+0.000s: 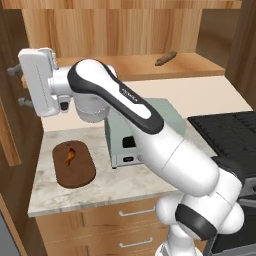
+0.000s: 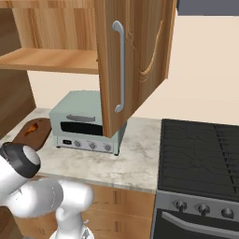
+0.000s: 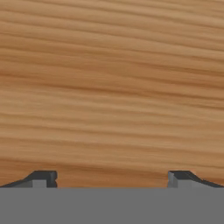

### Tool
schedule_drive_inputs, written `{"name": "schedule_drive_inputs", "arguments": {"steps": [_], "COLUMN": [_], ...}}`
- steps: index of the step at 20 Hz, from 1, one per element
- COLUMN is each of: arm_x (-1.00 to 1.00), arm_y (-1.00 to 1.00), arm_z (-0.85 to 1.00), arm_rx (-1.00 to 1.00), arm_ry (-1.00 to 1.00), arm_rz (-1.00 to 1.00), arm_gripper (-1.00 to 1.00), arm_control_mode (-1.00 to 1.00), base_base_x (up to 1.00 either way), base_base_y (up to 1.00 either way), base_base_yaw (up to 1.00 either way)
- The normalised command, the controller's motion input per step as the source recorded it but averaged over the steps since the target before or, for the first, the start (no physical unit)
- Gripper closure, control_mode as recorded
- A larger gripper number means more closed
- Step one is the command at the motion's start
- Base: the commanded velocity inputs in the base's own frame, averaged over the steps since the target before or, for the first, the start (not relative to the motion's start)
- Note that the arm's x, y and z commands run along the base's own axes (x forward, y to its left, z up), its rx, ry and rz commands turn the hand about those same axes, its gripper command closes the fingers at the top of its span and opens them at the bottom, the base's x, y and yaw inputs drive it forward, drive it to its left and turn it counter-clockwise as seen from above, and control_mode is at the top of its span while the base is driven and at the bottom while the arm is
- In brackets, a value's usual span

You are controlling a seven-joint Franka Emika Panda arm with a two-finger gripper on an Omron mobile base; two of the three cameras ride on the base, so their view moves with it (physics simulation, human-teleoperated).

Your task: Open the cabinet, retrieve the rolling pin, and place it next to the meat on the cutting board to prepare for tenderizing.

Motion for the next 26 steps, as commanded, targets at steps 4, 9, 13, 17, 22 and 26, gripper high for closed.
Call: {"name": "schedule_drive_inputs", "arguments": {"steps": [4,9,13,17,22,26], "arm_x": [0.15,-0.05,-0.26,-0.35,-0.29,-0.01], "arm_y": [0.69,0.35,-0.07,-0.3,-0.5,-0.79], "arm_z": [-0.22,-0.05,0.0,0.0,0.0,0.0], "arm_rx": [-0.14,-0.24,-0.09,-0.02,-0.02,-0.03], "arm_ry": [0.06,-0.04,-0.02,-0.02,-0.04,-0.01], "arm_rz": [0.02,-0.08,-0.2,-0.22,-0.21,-0.21], "arm_gripper": [-1.0,-1.0,-1.0,-1.0,-1.0,-1.0], "arm_control_mode": [-1.0,-1.0,-1.0,-1.0,-1.0,-1.0], "base_base_x": [0.0,0.0,0.0,0.0,0.0,0.0], "base_base_y": [0.0,0.0,0.0,0.0,0.0,0.0], "base_base_yaw": [0.0,0.0,0.0,0.0,0.0,0.0]}}
